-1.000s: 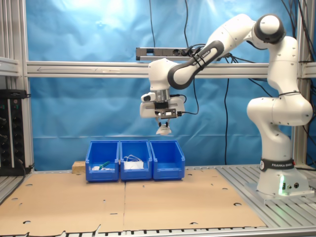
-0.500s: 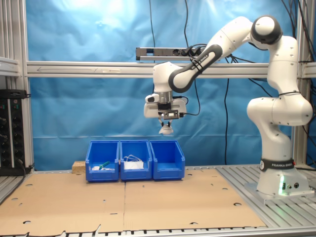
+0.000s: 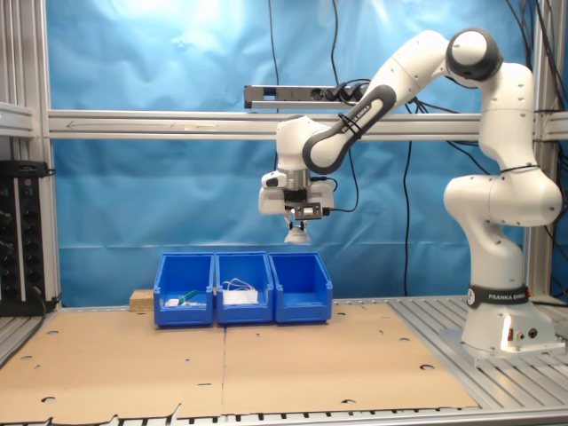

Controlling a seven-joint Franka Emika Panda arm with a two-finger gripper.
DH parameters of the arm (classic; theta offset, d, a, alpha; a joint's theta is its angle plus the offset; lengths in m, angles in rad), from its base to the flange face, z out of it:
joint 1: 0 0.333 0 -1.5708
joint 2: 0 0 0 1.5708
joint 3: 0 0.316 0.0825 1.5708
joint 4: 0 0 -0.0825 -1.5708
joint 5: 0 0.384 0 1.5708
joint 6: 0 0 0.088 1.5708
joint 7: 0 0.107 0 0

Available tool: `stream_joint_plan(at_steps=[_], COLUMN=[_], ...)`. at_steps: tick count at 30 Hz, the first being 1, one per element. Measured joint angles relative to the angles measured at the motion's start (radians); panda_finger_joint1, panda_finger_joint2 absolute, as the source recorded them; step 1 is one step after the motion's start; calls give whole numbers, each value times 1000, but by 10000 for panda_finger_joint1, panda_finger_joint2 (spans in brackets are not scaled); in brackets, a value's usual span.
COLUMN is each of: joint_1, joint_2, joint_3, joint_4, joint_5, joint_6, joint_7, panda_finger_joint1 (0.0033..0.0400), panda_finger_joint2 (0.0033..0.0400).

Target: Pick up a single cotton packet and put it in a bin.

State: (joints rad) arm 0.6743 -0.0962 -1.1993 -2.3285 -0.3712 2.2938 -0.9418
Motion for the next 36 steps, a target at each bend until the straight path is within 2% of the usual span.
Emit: stream_joint_plan(at_steps=[8,18,36], joint_1=[0,0,0], joint_2=[42,55,57], joint_3=[0,0,0], joint_4=[-7,-8,-8], joint_5=[1,1,1], joint_6=[27,48,63], joint_7=[-24,-50,-71], panda_finger_joint1=[87,87,87], panda_finger_joint2=[87,87,87])
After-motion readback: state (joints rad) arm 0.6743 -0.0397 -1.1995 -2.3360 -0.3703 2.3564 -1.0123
